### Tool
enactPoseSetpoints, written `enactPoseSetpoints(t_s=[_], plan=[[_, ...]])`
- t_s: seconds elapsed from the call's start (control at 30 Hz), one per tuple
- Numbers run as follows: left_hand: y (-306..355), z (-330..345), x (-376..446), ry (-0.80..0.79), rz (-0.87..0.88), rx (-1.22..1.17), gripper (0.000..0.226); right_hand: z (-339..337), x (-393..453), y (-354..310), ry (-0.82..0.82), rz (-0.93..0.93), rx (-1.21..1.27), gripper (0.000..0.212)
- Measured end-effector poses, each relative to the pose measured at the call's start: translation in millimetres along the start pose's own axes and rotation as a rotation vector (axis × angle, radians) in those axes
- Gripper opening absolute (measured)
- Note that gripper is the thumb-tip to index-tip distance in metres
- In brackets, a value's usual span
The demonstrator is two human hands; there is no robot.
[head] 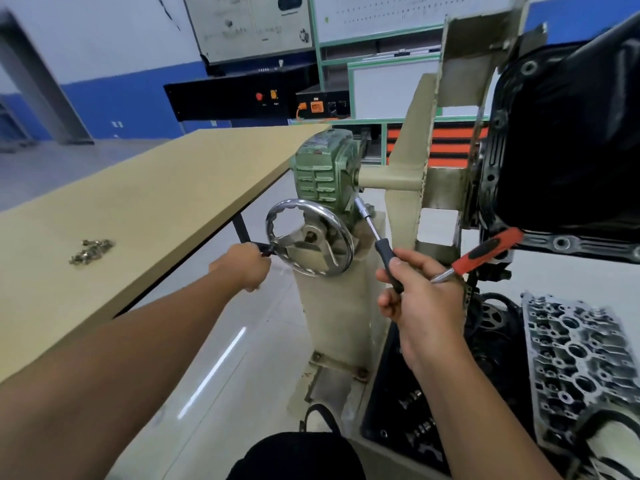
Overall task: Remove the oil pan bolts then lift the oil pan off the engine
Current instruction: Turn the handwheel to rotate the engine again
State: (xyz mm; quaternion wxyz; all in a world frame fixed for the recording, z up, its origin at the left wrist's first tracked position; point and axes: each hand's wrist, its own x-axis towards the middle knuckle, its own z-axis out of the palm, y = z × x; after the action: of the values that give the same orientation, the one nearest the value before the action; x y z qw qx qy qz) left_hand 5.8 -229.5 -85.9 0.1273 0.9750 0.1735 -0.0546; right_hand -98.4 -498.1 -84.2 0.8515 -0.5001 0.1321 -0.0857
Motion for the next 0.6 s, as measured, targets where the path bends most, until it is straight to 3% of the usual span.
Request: enactPoseSetpoints(t_s=[0.13,0.2,0.33,0.5,0.6], plan=[[13,-37,-6,0.016,-0.034,-0.448,0.028,2,-3,-6,-0.031,0.009,0.019,0.016],[28,-51,-14,0.000,0.017,-0.531,0.029,2,-2,-6,-0.042,0.009,0.017,0.016],[57,-50,-39,-0.253,0.107,-0.691,0.039,2,-7,0,-0.025,-0.009,-0.001,0.017],[79,-15,-46,-0.588,0.097,-0.691,0.042,-8,-10,6,0.032,0.036,0.036,0.017],[79,47,-53,-0.568,0.040,-0.515,0.044,-13,-13,10,0.063,0.061,0.054,0.017]])
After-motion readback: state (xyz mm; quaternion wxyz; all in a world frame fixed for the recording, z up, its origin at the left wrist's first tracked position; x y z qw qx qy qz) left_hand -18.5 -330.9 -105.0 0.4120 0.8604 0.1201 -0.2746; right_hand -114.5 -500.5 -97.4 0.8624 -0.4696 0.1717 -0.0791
